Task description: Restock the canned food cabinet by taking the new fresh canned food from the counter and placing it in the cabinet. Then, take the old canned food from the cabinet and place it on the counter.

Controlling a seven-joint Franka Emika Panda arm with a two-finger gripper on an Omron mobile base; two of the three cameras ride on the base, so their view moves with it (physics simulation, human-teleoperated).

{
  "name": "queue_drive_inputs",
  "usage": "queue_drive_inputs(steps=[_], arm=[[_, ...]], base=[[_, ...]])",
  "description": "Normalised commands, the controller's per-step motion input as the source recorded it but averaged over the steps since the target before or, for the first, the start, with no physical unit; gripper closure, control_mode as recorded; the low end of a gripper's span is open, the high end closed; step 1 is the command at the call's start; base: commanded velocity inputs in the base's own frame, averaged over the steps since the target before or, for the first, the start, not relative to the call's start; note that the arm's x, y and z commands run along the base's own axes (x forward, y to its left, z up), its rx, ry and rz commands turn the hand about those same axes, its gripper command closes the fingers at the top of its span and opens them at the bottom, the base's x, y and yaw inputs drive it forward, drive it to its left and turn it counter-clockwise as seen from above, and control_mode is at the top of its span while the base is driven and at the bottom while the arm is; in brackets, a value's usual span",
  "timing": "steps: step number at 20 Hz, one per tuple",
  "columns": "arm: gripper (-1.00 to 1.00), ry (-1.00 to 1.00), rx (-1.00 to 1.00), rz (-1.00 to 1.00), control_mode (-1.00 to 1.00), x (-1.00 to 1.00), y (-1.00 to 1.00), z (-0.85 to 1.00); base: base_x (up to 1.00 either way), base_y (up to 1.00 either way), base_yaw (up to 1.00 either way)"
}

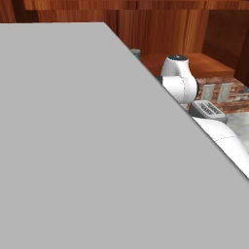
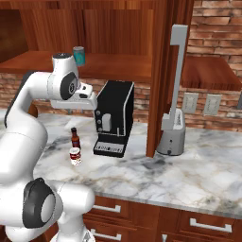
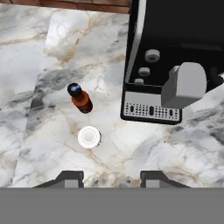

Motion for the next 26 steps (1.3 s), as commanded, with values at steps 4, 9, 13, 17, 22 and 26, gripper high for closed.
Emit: queue_drive_inputs(steps=[4,9,13,17,22,26], arm=[[-1.00,0.00,-0.01,0.00,-1.00,-0.11,0.15,-0.08],[-1.00,0.04,-0.06,0.00,-1.00,-0.22,0.39,-0.67],[-1.00,0.11,-0.08,0.00,-1.00,-0.08,0.22,-0.90],[-1.00,0.14,-0.03,0.00,-1.00,0.00,0.07,-0.85],[-1.00,0.11,0.00,0.00,-1.00,0.00,0.00,-0.65],[-1.00,0.07,0.00,0.00,-1.00,0.03,0.00,-0.47]], base=[[0.00,0.00,0.00],[0.00,0.00,0.00],[0.00,0.00,0.00],[0.00,0.00,0.00],[0.00,0.00,0.00],[0.00,0.00,0.00]])
